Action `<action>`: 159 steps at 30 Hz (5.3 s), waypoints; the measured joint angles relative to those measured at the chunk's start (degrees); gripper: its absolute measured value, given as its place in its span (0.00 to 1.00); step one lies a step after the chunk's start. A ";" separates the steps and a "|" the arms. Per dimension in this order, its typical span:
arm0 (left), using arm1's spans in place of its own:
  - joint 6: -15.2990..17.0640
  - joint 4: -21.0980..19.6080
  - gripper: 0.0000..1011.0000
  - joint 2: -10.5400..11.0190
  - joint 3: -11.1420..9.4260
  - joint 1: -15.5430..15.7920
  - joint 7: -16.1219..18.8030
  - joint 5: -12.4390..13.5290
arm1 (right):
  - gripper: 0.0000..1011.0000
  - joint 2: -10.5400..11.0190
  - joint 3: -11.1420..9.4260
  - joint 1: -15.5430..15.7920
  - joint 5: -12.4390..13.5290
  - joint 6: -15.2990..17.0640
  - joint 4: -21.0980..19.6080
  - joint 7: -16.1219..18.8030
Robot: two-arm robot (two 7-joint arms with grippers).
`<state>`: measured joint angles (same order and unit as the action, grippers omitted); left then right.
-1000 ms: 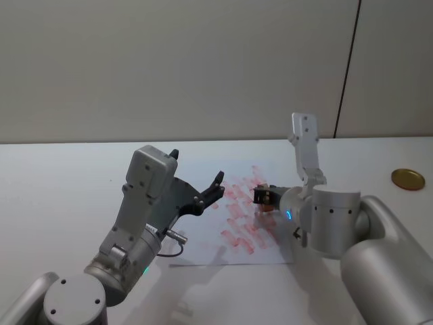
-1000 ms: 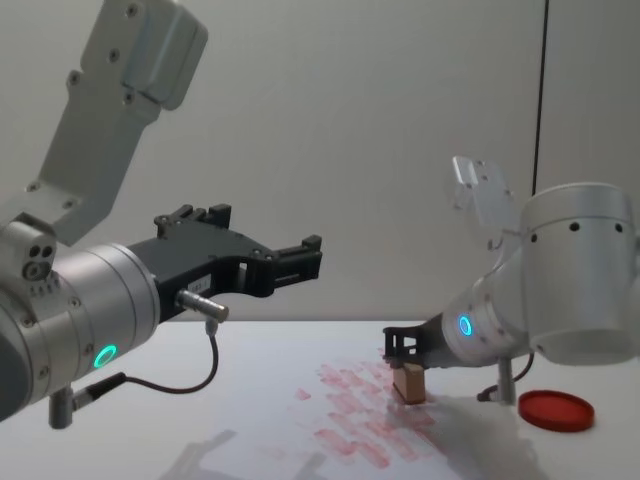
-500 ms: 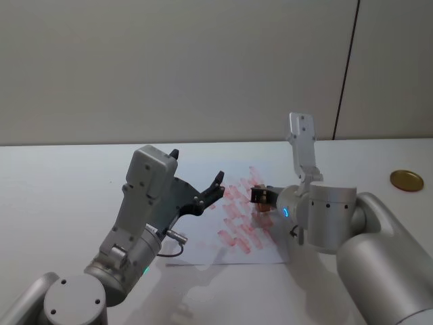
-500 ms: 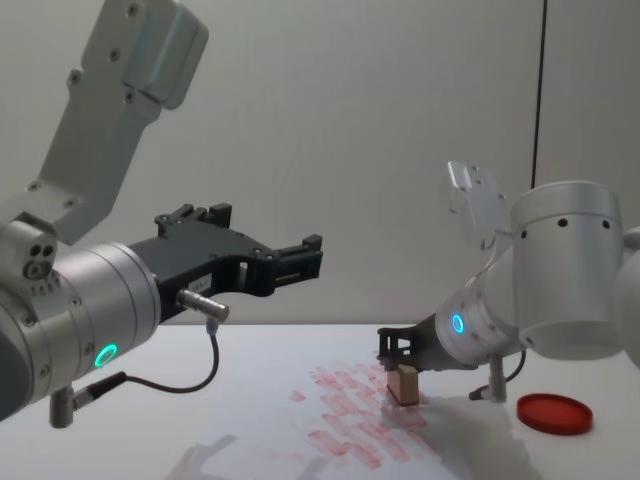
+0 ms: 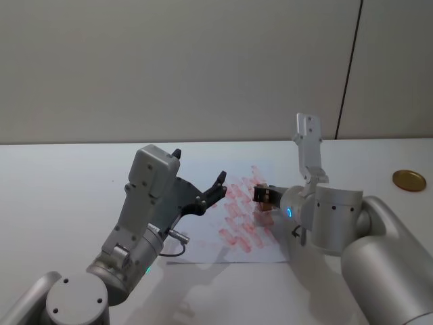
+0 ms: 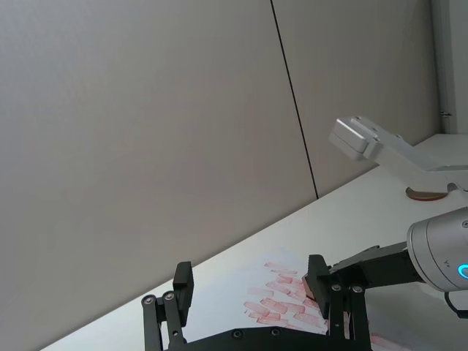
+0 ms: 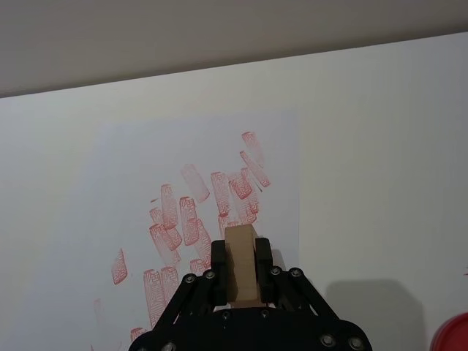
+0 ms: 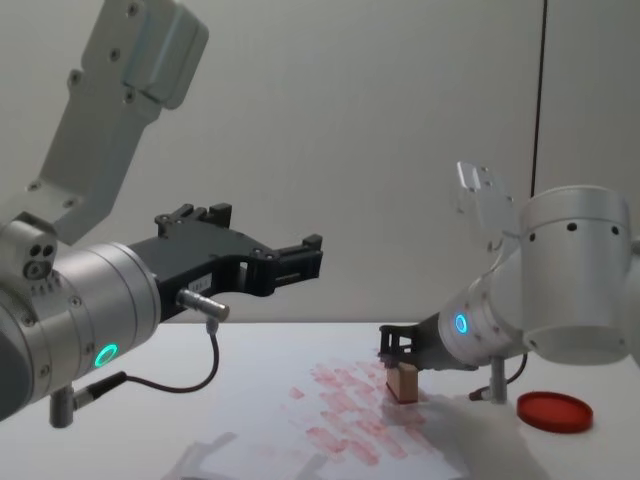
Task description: Use the one hand to pick up the stamp and affix it onto the A4 paper.
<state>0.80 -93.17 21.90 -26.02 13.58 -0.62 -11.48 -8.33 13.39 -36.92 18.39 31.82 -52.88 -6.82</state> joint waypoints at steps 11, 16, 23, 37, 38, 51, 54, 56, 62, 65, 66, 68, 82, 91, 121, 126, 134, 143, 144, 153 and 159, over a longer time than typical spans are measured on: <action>0.00 0.00 0.98 0.00 0.00 0.00 0.00 0.00 | 0.22 0.28 -0.11 0.97 -0.17 -0.64 -1.82 0.82; 0.00 0.00 0.98 0.00 0.00 0.00 0.00 0.00 | 0.22 0.46 0.16 1.83 -0.96 -1.00 -3.66 1.20; 0.00 0.00 0.98 0.00 0.00 0.00 0.00 0.00 | 0.22 0.89 0.67 3.31 -2.73 -1.67 -8.47 1.98; 0.00 0.00 0.98 0.00 0.00 0.00 0.00 0.00 | 0.22 2.63 1.43 7.54 -7.18 -3.69 -21.71 2.66; 0.00 0.00 0.98 0.00 0.00 0.00 0.00 0.00 | 0.22 2.88 1.40 8.01 -7.47 -3.72 -22.89 2.53; 0.00 0.00 0.98 0.00 0.00 0.00 0.00 0.00 | 0.22 5.41 -0.40 12.13 -7.31 -1.16 -29.40 -0.07; 0.00 0.00 0.98 0.00 0.00 0.00 0.00 0.00 | 0.22 6.07 -1.08 13.10 -6.84 -0.44 -30.14 -0.65; 0.00 0.00 0.98 0.00 0.00 0.00 0.00 0.00 | 0.22 6.52 -1.57 13.72 -6.42 0.07 -30.45 -1.00; 0.00 0.00 0.98 0.00 0.00 0.00 0.00 0.00 | 0.22 7.57 -2.90 14.83 -5.16 1.05 -30.30 -1.56; 0.00 0.00 0.98 0.00 0.00 0.00 0.00 0.00 | 0.22 7.93 -3.46 15.05 -4.53 1.30 -29.51 -1.58; 0.00 0.00 0.98 0.00 0.00 0.00 0.00 0.00 | 0.22 7.98 -3.56 15.07 -4.40 1.32 -29.34 -1.57; 0.00 0.00 0.98 0.00 0.00 0.00 0.00 0.00 | 0.22 8.19 -3.91 15.09 -3.98 1.37 -28.50 -1.38; 0.00 0.00 0.98 0.00 0.00 0.00 0.00 0.00 | 0.22 8.65 -5.00 14.79 -2.82 1.56 -25.19 0.00; 0.00 0.00 0.98 0.00 0.00 0.00 0.00 0.00 | 0.22 8.70 -5.28 15.16 -2.33 2.00 -25.70 0.30; 0.00 0.00 0.98 0.00 0.00 0.00 0.00 0.00 | 0.22 8.83 -6.13 17.28 -1.61 3.91 -28.68 -1.33; 0.00 0.00 0.98 0.00 0.00 0.00 0.00 0.00 | 0.22 8.70 -6.22 16.68 -2.05 3.68 -27.52 -1.35; 0.00 0.00 0.98 0.00 0.00 0.00 0.00 0.00 | 0.36 8.42 -6.29 15.84 -2.45 3.08 -25.89 -0.90; 0.00 0.00 0.98 0.00 0.00 0.00 0.00 0.00 | 0.62 8.34 -6.28 15.69 -3.12 2.30 -26.09 -0.14; 0.00 0.00 0.98 0.00 0.00 0.00 0.00 0.00 | 0.66 8.35 -6.25 15.80 -3.31 2.05 -26.42 0.02; 0.00 0.00 0.98 0.00 0.00 0.00 0.00 0.00 | 0.91 8.72 -6.07 17.27 -4.92 -0.67 -29.42 1.19; 0.00 0.00 0.98 0.00 0.00 0.00 0.00 0.00 | 0.99 9.45 -5.92 19.03 -6.59 -3.77 -32.16 2.54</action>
<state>0.80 -93.18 21.89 -26.03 13.59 -0.62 -11.48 1.11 7.47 -17.89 11.80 28.05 -85.04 -4.28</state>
